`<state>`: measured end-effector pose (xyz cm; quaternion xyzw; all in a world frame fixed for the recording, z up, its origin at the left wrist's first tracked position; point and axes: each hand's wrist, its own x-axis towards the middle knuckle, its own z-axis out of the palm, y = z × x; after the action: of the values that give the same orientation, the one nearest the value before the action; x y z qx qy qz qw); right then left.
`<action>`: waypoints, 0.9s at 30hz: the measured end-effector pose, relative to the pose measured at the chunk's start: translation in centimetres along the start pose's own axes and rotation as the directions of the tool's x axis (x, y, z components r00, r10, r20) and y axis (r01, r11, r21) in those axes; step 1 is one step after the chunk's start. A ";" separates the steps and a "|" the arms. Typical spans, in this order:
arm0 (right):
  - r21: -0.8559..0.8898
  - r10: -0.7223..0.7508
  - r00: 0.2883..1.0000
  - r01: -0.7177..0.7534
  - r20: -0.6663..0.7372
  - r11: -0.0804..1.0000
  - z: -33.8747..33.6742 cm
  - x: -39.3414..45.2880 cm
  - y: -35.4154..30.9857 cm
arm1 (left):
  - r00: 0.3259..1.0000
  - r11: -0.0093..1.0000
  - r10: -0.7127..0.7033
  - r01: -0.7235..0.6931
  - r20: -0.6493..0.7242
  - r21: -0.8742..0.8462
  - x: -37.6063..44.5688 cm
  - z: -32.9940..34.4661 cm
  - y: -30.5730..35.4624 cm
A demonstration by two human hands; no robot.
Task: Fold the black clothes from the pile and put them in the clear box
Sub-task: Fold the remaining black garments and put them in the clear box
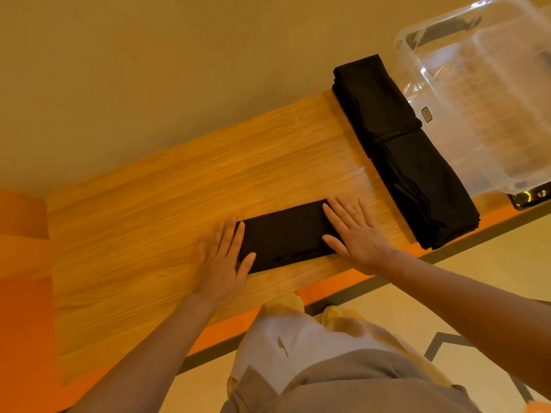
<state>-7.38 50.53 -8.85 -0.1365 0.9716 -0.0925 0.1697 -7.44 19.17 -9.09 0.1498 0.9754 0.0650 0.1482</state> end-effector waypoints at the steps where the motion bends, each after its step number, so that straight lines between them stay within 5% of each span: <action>1: 0.016 0.000 1.000 0.001 -0.017 1.000 -0.5 0.3 -0.2 | 1.000 1.000 0.011 -0.012 -0.023 -0.028 0.5 -0.6 0.5; 6: -0.022 -0.040 0.999 0.040 -0.013 0.999 -3.2 3.0 -1.3 | 0.977 0.980 0.199 -0.196 -0.083 0.039 3.9 -4.2 1.7; 11: -0.049 -0.011 0.997 0.015 0.077 0.999 -4.9 5.1 -1.8 | 0.970 0.989 0.145 -0.146 0.195 -0.007 6.5 -5.9 1.0; 19: 0.072 0.076 0.978 -0.091 0.194 0.993 -6.1 6.3 -1.6 | 0.913 0.993 0.115 -0.089 0.392 -0.083 8.6 -6.5 0.5; 23: 0.259 0.067 0.982 -0.113 0.179 0.959 -5.7 5.1 -0.9 | 0.898 0.959 0.177 -0.064 0.404 -0.277 8.6 -7.1 0.2; 27: 0.574 0.177 0.978 -0.210 0.113 0.792 -5.4 2.5 -0.2 | 0.953 0.854 0.086 0.081 0.292 -0.514 8.8 -8.1 1.0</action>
<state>-11.56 50.35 -4.60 0.0198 0.9004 -0.3639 0.2375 -17.66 22.15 -3.63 0.1138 0.8864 0.3024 0.3315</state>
